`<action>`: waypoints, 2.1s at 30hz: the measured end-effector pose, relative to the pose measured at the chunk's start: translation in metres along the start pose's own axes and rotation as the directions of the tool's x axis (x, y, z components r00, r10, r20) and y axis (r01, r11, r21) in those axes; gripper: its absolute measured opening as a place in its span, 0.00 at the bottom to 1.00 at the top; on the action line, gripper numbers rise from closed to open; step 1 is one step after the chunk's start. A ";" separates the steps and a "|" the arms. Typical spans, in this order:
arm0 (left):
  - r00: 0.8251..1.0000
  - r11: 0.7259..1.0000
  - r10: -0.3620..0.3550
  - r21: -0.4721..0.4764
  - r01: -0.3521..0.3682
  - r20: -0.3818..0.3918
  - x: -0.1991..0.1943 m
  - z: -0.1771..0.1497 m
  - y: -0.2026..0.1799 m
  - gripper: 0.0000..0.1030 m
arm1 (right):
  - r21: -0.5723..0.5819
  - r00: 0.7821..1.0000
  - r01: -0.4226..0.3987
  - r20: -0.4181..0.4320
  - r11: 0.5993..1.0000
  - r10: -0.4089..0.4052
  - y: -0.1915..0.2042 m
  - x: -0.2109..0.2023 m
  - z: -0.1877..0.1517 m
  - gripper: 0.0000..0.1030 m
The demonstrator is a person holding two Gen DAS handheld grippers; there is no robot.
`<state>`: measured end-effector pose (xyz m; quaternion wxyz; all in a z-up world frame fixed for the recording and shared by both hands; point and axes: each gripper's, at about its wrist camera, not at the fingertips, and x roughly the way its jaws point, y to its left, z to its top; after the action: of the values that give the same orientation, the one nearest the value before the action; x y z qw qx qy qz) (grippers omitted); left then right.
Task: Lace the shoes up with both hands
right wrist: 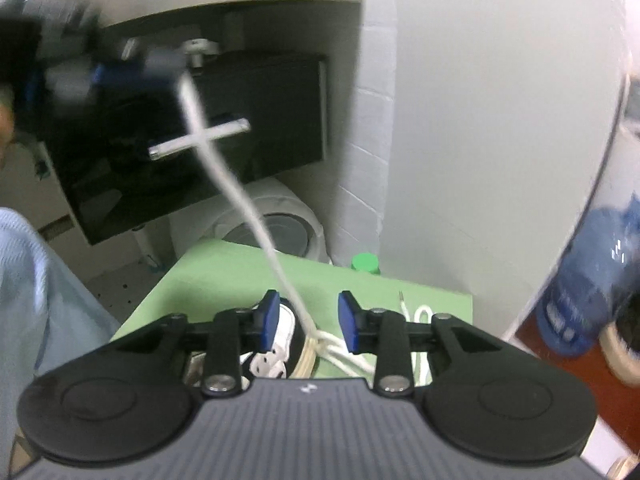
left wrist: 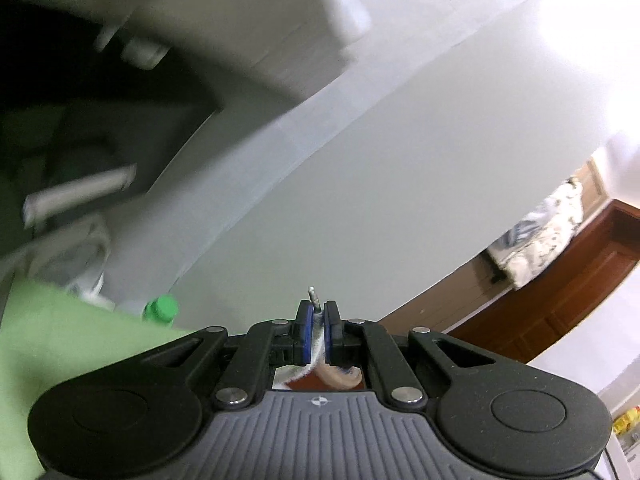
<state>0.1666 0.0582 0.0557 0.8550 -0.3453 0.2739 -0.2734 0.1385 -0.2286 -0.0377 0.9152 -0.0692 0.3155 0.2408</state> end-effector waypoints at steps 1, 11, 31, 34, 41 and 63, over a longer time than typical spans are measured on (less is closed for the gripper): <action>1.000 1.000 -0.015 0.016 0.015 0.012 -0.003 0.007 -0.010 0.05 | -0.013 1.000 0.005 0.010 1.000 -0.005 0.002 -0.003 0.001 0.35; 0.980 0.975 -0.170 0.164 0.151 0.107 -0.049 0.061 -0.100 0.05 | -0.008 0.997 0.079 -0.022 0.997 -0.079 -0.008 -0.020 0.011 0.39; 0.954 0.931 -0.240 0.321 0.174 0.181 -0.111 0.133 -0.199 0.05 | 0.157 0.988 -0.086 -0.114 0.984 0.105 -0.042 0.077 0.013 0.34; 0.958 0.935 -0.224 0.318 0.159 0.179 -0.109 0.136 -0.199 0.05 | 0.161 0.978 -0.168 -0.094 0.973 0.185 -0.032 0.085 0.020 0.34; 0.967 0.937 -0.188 0.326 0.125 0.170 -0.111 0.136 -0.198 0.05 | -0.071 0.967 -0.174 -0.200 0.982 0.157 -0.005 0.115 0.026 0.26; 0.885 0.950 -0.117 0.309 -0.032 0.451 -0.223 0.156 -0.193 0.05 | 0.537 0.882 0.463 -0.200 0.705 -0.427 -0.323 -0.128 0.006 0.04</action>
<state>0.0592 0.1548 0.3559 0.9324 -0.2690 0.0080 -0.2414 0.2109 -0.5604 0.0371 0.9138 0.1262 0.3743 -0.0948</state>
